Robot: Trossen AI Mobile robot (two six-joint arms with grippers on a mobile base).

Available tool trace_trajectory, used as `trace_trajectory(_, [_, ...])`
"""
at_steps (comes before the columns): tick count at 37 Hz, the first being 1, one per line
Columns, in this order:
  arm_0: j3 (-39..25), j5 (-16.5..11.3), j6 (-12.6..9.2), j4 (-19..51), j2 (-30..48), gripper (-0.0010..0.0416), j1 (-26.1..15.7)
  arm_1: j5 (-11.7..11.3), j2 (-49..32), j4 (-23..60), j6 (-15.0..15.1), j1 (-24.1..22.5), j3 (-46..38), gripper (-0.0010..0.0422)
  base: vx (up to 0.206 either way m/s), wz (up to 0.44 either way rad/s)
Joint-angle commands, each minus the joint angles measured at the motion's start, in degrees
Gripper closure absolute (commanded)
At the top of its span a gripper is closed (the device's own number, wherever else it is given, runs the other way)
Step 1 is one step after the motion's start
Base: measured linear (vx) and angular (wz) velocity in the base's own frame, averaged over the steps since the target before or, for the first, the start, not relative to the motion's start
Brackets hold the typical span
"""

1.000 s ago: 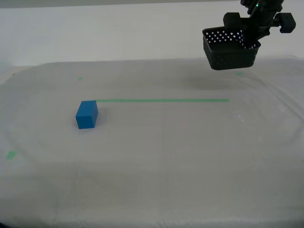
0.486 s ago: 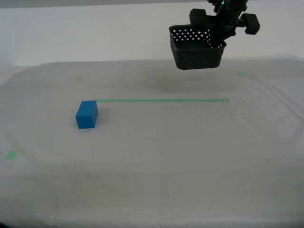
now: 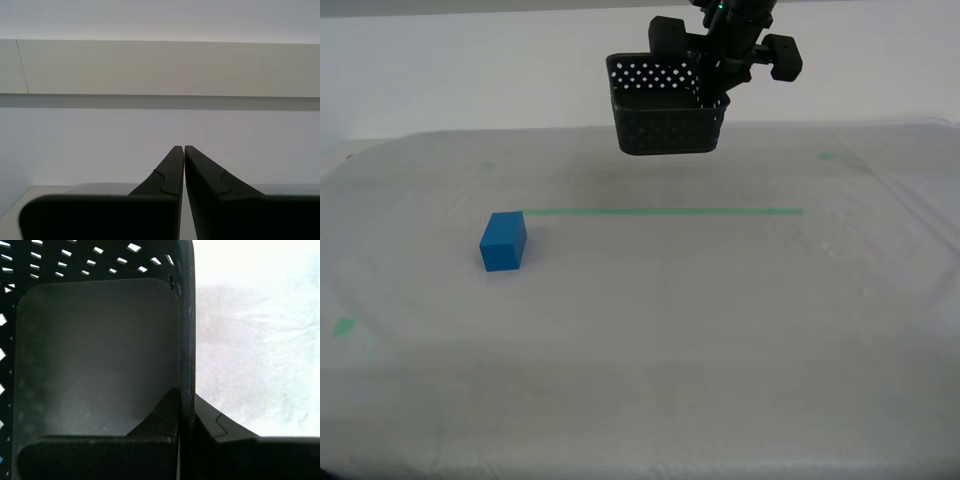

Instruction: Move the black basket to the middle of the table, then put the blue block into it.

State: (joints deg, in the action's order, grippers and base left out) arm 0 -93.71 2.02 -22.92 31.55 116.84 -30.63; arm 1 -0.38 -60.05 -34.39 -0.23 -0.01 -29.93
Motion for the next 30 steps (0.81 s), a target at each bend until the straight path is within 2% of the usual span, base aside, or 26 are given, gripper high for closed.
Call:
trace_trajectory(1, [0.8,1.5,-1.0,-0.5,0.1,0.0407,-1.0,0.0,0.0,-0.2,0.1,0.0,0.0,0.0412,0.000,0.000])
trace_trajectory(5, [3.7,2.1,-1.7,-2.8,0.1,0.0407,-1.1,0.0,0.0,-0.2,0.1,0.0,0.0,0.0412,0.000,0.000])
trace_trajectory(12, [11.1,2.1,-5.3,-9.8,0.1,0.0407,-1.1,0.0,0.0,-0.2,0.1,0.0,0.0,0.0412,0.000,0.000])
trace_trajectory(19, [15.5,2.1,-8.3,-14.5,0.1,0.0406,-1.1,0.0,0.0,-0.2,0.1,0.0,0.0,0.0412,0.000,0.000])
trace_trajectory(30, [21.1,2.7,-9.4,-22.2,0.1,0.0407,-1.2,0.0,0.0,-0.2,0.1,0.0,0.0,0.0412,0.000,0.000])
